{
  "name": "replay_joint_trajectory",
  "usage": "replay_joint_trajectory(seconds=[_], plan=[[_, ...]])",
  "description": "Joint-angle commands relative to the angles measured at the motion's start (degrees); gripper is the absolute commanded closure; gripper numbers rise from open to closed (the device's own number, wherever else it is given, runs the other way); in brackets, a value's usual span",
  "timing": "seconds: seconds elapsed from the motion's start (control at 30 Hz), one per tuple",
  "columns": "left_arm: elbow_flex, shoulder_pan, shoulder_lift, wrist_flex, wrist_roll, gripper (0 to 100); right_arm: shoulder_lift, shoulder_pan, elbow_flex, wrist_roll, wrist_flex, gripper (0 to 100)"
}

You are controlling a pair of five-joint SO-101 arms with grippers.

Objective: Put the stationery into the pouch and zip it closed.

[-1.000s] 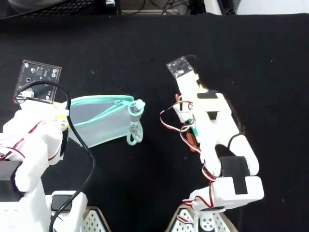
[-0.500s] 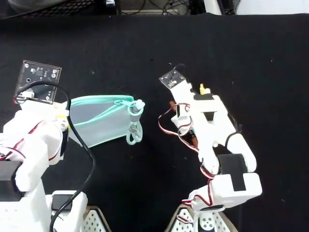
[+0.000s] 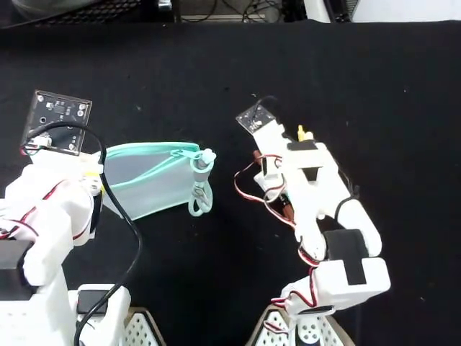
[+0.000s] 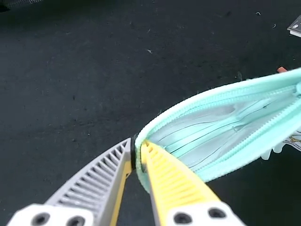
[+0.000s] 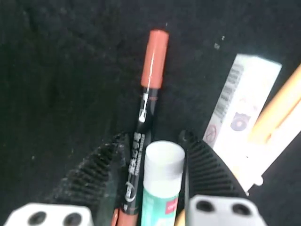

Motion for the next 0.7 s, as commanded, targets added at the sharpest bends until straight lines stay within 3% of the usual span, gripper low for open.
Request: replay_joint_trajectory(seconds=[0.0,0.37,0.67], plan=[[2.77,-0.40,0.26,0.79,-0.09,97,-2.68,-2.90,1.27,0.26,-5.27,81.8],[4.79,-0.40,0.26,0.88,-0.09,97,-4.70,-5.80,-0.04,-1.32,-7.74,76.7],[4.70,-0.40,0.35,0.88,-0.09,97,-1.19,-5.89,0.57,-2.90,-14.68,93.1]])
